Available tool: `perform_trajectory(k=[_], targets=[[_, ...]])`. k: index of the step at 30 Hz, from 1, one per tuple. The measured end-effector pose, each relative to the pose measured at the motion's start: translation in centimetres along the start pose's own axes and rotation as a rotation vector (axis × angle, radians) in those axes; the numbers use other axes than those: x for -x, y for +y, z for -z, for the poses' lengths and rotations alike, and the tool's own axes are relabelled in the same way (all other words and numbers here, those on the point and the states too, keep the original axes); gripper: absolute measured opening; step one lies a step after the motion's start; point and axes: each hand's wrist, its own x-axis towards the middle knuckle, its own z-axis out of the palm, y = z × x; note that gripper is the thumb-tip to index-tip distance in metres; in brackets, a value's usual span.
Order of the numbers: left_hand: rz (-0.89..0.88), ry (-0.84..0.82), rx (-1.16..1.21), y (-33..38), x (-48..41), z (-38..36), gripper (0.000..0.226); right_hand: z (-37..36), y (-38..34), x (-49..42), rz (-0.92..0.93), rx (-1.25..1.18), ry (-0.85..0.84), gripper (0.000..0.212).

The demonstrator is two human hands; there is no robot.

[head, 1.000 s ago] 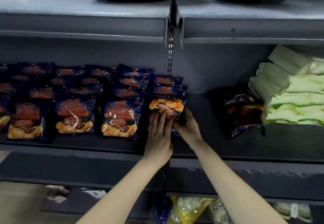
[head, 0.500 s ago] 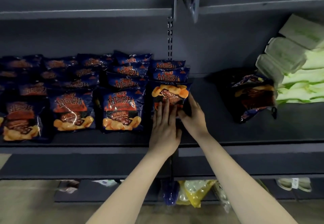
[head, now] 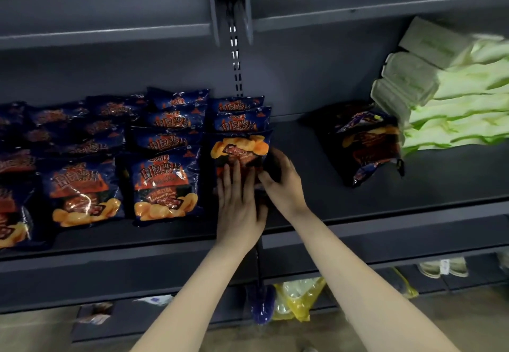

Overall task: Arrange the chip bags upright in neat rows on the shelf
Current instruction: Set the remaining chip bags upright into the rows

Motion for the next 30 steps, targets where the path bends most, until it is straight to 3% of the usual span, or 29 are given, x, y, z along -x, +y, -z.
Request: perform_trajectory(k=[3, 7, 10, 13, 16, 19, 21, 24, 28, 30], targets=[[-0.071, 0.101, 0.088, 1.8, -0.3, 0.1, 0.070, 2.5, -0.6, -0.1, 0.067, -0.037, 0.009, 0.057], [-0.139, 0.191, 0.223, 6.6, -2.3, -1.1, 0.068, 7.8, -1.6, -0.6, 0.223, -0.012, 0.151, 0.053], [-0.110, 0.133, 0.410, 10.4, -4.1, -2.6, 0.065, 12.2, -2.0, -0.9, 0.349, 0.088, 0.318, 0.046], [0.092, -0.023, 0.740, 13.0, -5.7, -4.1, 0.060, 16.3, -1.0, -1.2, 0.379, 0.236, 0.457, 0.044], [0.505, -0.283, 1.168, 14.2, -7.6, -6.1, 0.055, 19.5, 1.3, -1.2, 0.222, 0.331, 0.361, 0.046], [0.675, -0.380, 1.259, 15.3, -9.0, -7.6, 0.044, 20.9, 4.2, -0.5, 0.131, 0.411, 0.161, 0.043], [0.695, -0.363, 1.296, 16.2, -9.5, -7.8, 0.029, 21.4, 5.7, 0.1, 0.137, 0.329, 0.130, 0.039], [0.723, -0.349, 1.325, 17.0, -9.7, -7.5, 0.025, 22.3, 6.6, 0.8, 0.122, 0.185, 0.152, 0.033], [0.537, -0.326, 1.278, 17.5, -9.0, -6.9, 0.050, 23.4, 6.7, 1.5, 0.141, -0.037, 0.158, 0.030], [0.460, -0.305, 1.360, 17.5, -8.9, -6.2, 0.039, 23.9, 6.4, 1.5, 0.091, -0.265, 0.103, 0.034]])
